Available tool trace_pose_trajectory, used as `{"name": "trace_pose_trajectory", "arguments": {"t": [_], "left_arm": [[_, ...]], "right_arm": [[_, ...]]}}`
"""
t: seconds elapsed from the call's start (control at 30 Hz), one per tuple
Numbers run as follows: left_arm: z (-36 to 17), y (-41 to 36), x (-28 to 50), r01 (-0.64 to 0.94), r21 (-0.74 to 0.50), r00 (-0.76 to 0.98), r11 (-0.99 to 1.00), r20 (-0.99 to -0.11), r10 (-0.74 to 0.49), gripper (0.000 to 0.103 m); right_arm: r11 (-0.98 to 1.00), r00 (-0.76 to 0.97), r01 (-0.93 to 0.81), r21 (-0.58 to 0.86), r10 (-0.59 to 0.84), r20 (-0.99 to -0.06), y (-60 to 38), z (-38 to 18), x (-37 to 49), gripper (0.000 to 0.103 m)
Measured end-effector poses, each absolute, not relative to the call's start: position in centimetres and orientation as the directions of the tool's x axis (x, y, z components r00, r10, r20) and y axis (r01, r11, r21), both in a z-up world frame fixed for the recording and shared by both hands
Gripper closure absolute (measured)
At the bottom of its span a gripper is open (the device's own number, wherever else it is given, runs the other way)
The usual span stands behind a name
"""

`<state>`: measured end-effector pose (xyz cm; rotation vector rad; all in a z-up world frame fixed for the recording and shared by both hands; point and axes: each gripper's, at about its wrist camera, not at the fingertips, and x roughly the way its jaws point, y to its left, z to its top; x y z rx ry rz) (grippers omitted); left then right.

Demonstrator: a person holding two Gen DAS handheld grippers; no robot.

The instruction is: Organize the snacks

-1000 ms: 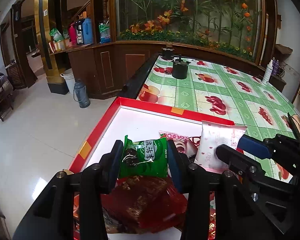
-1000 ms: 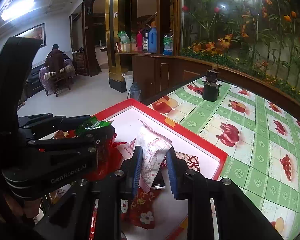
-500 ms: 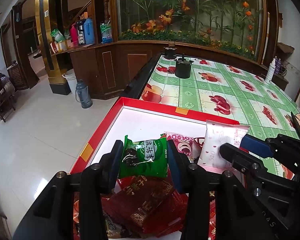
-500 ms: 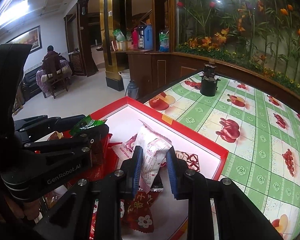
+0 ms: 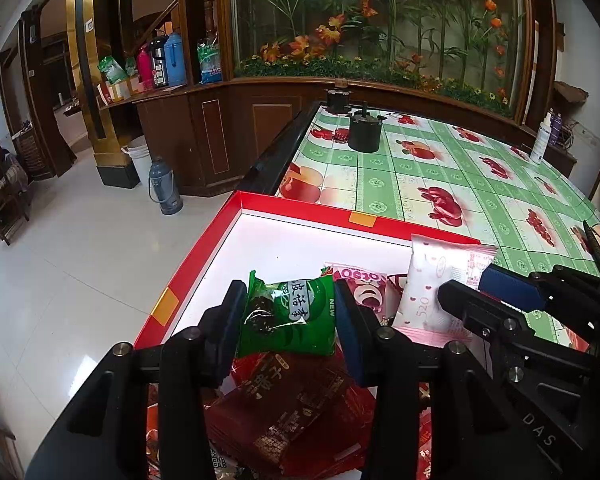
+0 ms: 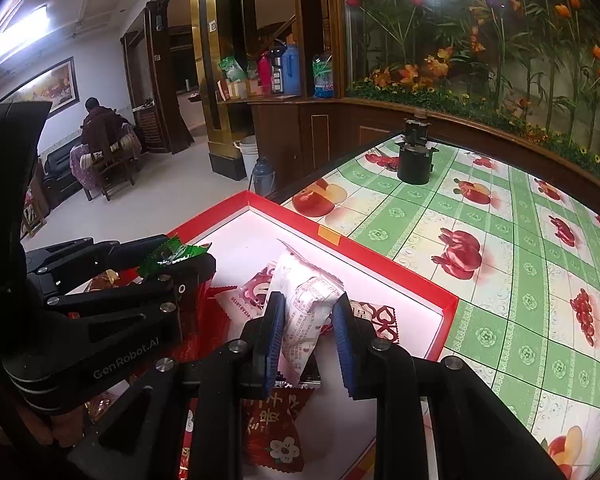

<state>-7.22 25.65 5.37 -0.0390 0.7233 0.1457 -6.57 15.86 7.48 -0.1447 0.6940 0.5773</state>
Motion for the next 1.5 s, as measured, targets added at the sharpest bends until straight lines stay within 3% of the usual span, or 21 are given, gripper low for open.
{"name": "trace_pose_trajectory", "arguments": {"t": [0.7, 0.77, 0.83, 0.87, 0.9, 1.0, 1.23, 1.3, 1.5], "left_arm": [[4.4, 26.1, -6.4, -0.155, 0.014, 0.720, 0.988, -0.683, 0.123, 0.060], [4.4, 26.2, -6.3, -0.173, 0.028, 0.710, 0.984, -0.689, 0.144, 0.053], [4.3, 26.4, -6.2, -0.196, 0.041, 0.700, 0.980, -0.694, 0.169, 0.039], [4.4, 26.4, -6.3, -0.204, 0.046, 0.698, 0.978, -0.693, 0.178, 0.034], [4.5, 26.5, -6.4, -0.211, 0.050, 0.698, 0.976, -0.692, 0.186, 0.032], [5.1, 26.6, -6.9, -0.236, 0.062, 0.701, 0.970, -0.680, 0.215, 0.025], [8.2, 26.0, -9.3, -0.299, 0.111, 0.747, 0.948, -0.591, 0.305, 0.025], [9.0, 25.9, -10.0, -0.320, 0.122, 0.752, 0.940, -0.571, 0.330, 0.019], [11.5, 25.6, -13.3, -0.368, 0.125, 0.788, 0.921, -0.484, 0.380, 0.015]], "right_arm": [[0.844, 0.604, -0.530, 0.082, 0.443, -0.662, 16.2, 6.4, -5.4, 0.075], [0.842, 0.602, -0.532, 0.085, 0.447, -0.662, 16.2, 6.4, -5.4, 0.075], [0.841, 0.603, -0.534, 0.084, 0.449, -0.660, 16.2, 6.5, -5.5, 0.070], [0.842, 0.609, -0.534, 0.078, 0.447, -0.655, 16.2, 6.6, -5.6, 0.063], [0.844, 0.621, -0.532, 0.069, 0.444, -0.646, 16.1, 6.8, -5.9, 0.054], [0.846, 0.661, -0.530, 0.050, 0.449, -0.601, 15.6, 7.9, -6.9, 0.042], [0.854, 0.711, -0.519, 0.023, 0.447, -0.543, 14.4, 9.8, -8.9, 0.036], [0.858, 0.717, -0.513, 0.027, 0.446, -0.535, 14.0, 10.2, -9.3, 0.035], [0.865, 0.736, -0.500, 0.029, 0.443, -0.512, 12.7, 11.3, -11.2, 0.030]]}}
